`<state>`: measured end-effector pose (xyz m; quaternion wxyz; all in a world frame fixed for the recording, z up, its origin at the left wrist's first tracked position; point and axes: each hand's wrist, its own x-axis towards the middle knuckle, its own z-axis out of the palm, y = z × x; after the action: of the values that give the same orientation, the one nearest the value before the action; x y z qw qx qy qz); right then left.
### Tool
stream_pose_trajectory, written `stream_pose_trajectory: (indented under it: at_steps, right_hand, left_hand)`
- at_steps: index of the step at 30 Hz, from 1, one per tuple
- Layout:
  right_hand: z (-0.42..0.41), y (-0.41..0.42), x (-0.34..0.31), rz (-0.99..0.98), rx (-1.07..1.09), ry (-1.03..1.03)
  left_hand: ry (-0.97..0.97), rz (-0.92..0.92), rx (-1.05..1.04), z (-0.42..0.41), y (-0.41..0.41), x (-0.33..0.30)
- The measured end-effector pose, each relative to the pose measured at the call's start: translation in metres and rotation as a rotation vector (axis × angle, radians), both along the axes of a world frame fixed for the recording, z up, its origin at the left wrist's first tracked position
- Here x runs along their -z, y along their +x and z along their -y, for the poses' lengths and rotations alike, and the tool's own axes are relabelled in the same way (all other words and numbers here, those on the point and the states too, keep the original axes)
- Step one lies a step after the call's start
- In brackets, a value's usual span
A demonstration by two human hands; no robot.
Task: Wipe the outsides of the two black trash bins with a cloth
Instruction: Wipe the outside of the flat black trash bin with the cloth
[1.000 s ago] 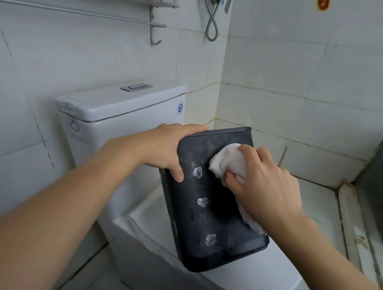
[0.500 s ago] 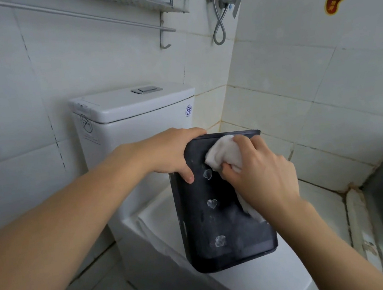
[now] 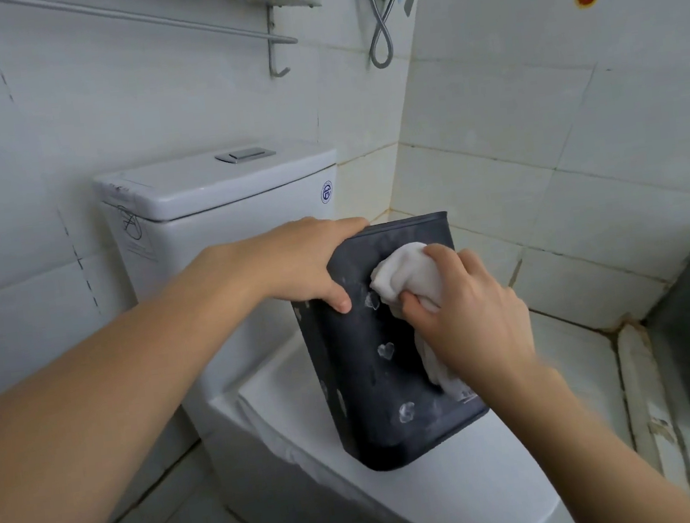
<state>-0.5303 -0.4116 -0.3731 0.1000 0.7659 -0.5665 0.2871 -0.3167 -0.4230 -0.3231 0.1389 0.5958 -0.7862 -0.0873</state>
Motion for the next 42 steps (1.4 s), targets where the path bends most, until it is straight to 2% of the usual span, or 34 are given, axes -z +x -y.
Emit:
stream_pose_trajectory:
  at_steps: [12, 18, 20, 23, 26, 29, 36, 42]
  right_hand:
    - [-0.007, 0.005, 0.004, -0.073, -0.055, 0.005]
    - [0.014, 0.018, -0.025, -0.027, -0.090, -0.028]
    - [0.016, 0.025, -0.032, -0.070, -0.087, -0.078]
    - [0.011, 0.023, -0.022, -0.187, -0.099, -0.178]
    - [0.000, 0.014, -0.001, -0.293, -0.108, -0.182]
    - [-0.002, 0.005, 0.008, -0.280, -0.122, -0.192]
    - [0.026, 0.031, -0.019, -0.175, -0.078, -0.274]
    - [0.001, 0.014, 0.007, -0.304, -0.088, -0.243]
  left_hand:
    - [0.020, -0.048, -0.033, 0.007, 0.006, 0.006]
    - [-0.006, -0.060, 0.008, 0.005, 0.003, 0.006]
    - [-0.002, -0.065, 0.008, 0.006, 0.004, 0.005]
    - [0.002, -0.058, 0.002, 0.007, 0.005, 0.006]
    - [0.010, -0.067, -0.009, 0.010, 0.007, 0.008]
    - [0.013, -0.081, -0.004, 0.010, 0.007, 0.009]
    - [0.009, -0.085, 0.014, 0.008, 0.009, 0.006]
    - [0.021, -0.098, -0.014, 0.013, 0.012, 0.009]
